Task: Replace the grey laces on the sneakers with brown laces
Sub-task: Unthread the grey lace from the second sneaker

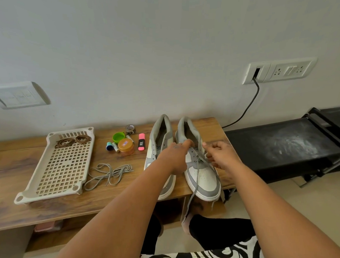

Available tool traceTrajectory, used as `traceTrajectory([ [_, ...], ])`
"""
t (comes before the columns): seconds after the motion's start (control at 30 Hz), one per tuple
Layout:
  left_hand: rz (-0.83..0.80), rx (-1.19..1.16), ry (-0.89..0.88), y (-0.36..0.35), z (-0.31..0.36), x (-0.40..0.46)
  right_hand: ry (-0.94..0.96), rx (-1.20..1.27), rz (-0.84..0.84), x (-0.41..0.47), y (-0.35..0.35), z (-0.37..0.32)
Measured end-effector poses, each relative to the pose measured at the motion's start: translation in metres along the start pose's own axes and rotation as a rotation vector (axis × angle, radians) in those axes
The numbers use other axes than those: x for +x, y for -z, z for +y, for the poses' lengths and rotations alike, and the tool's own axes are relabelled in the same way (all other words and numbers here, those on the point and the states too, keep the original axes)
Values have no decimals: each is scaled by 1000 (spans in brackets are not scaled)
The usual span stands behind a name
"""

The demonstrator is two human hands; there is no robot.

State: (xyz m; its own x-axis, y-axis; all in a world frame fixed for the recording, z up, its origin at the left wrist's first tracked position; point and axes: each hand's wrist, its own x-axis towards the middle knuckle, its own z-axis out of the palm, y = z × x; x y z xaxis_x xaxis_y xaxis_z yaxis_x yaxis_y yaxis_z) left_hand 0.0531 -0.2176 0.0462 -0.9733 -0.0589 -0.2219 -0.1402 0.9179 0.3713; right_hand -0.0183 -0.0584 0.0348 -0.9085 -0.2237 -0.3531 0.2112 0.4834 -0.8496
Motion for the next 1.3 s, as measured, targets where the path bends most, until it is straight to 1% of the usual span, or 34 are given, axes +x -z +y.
traceTrajectory([
  [0.07, 5, -20, 8, 0, 0, -1, 94, -207, 27, 3, -7, -2],
  [0.1, 6, -29, 11, 0, 0, -2, 112, -289, 34, 6, -8, -2],
  [0.13, 6, -33, 14, 0, 1, -3, 98, -316, 24, 7, -6, -2],
  [0.23, 6, -10, 22, -2, 2, -5, 0, -256, -46, 3, 13, -6],
  [0.33, 7, 73, 34, -2, 4, -7, -116, -217, -63, -1, 33, -7],
  [0.37, 7, 90, 37, -2, 5, -7, -166, -241, -73, -2, 37, -5],
  [0.43, 4, 100, 38, -2, 4, -7, -213, -402, -75, 0, 40, 0],
  [0.47, 0, 96, 34, -1, 4, -7, -187, -507, -67, 2, 39, 2],
  [0.53, -6, 77, 27, -1, 3, -6, -33, -624, 2, 6, 33, 5],
  [0.57, -7, 73, 25, -1, 2, -6, 51, -610, 32, 7, 28, 4],
  [0.63, -3, 77, 29, -2, 3, -6, 162, -493, 35, 8, 18, 1],
  [0.7, 4, 83, 32, -3, 5, -7, 226, -462, 9, 8, 9, 0],
  [0.77, 9, 88, 32, -3, 7, -7, 280, -435, 47, 9, 7, 1],
  [0.8, 11, 85, 33, -3, 7, -7, 295, -374, 53, 9, 9, 1],
  [0.87, 11, 79, 33, -4, 7, -7, 318, -282, -15, 6, 11, 1],
  [0.93, 18, 86, 34, -4, 7, -6, 341, -311, -74, 3, 10, 4],
  [1.0, 28, 90, 35, -5, 7, -6, 344, -325, -53, 4, 8, 6],
  [1.1, 43, 118, 23, -7, 7, -7, 334, -200, -8, 5, 18, 1],
  [1.17, 55, 140, 14, -9, 7, -6, 357, -182, 3, 3, 32, -4],
  [1.23, 65, 138, 16, -10, 6, -4, 377, -204, -51, -3, 47, -9],
  [1.3, 66, 134, 18, -10, 6, -3, 358, -176, -146, -10, 58, -12],
])
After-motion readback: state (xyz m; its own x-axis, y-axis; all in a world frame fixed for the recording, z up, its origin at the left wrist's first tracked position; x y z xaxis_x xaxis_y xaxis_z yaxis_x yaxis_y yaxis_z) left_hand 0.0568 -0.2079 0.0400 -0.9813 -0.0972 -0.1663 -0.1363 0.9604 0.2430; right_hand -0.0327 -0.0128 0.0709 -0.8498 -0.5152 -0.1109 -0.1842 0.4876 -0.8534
